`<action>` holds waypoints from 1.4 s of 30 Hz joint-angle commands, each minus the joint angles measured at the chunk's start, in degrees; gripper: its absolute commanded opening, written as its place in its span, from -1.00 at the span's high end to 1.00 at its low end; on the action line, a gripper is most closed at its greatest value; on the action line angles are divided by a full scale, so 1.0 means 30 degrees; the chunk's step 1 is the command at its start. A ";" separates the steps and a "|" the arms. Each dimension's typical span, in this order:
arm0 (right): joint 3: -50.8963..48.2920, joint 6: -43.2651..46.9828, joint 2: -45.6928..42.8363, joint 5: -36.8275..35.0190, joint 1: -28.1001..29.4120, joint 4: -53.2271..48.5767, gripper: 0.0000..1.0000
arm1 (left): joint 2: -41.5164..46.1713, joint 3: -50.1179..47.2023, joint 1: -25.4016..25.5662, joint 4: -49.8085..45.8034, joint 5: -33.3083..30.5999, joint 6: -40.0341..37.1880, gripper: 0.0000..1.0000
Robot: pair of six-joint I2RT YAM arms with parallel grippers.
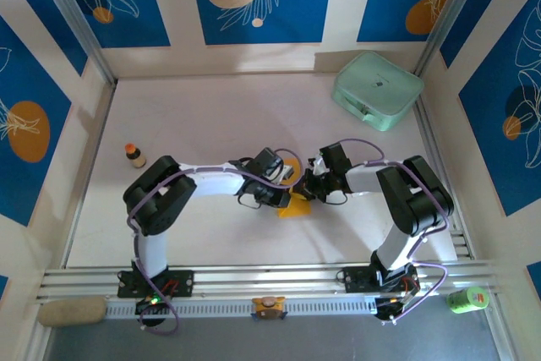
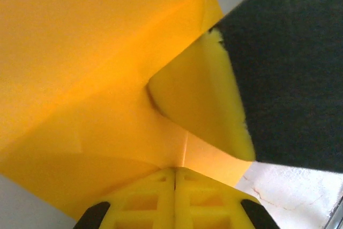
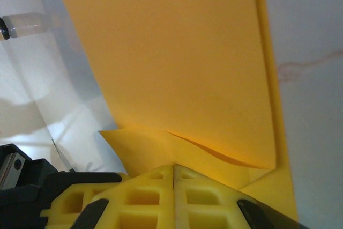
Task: Fold a paper plane with a square sheet of paper (pick it up from the middle)
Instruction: Fold the triangle a second time at the center of the table.
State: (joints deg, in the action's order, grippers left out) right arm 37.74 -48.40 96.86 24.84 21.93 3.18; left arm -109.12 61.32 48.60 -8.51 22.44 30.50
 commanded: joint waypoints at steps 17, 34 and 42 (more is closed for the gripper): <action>-0.0032 0.0432 0.0707 -0.0574 0.0544 -0.0635 0.95 | 0.0604 -0.1864 -0.0050 -0.0159 -0.0440 0.0380 1.00; 0.1683 0.1979 0.1107 -0.2032 -0.2382 -0.1812 0.94 | 0.0261 -0.1818 -0.0086 -0.0595 -0.0703 0.0157 1.00; 0.1246 0.2157 -0.1210 -0.3290 -0.2097 -0.1926 0.94 | 0.0296 -0.1792 -0.0086 -0.0589 -0.0740 0.0019 1.00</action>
State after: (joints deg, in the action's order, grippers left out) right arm 42.41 -43.20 96.66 17.85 15.73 -2.39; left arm -107.26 57.74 48.60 -4.71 22.39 31.44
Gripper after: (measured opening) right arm 0.053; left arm 0.064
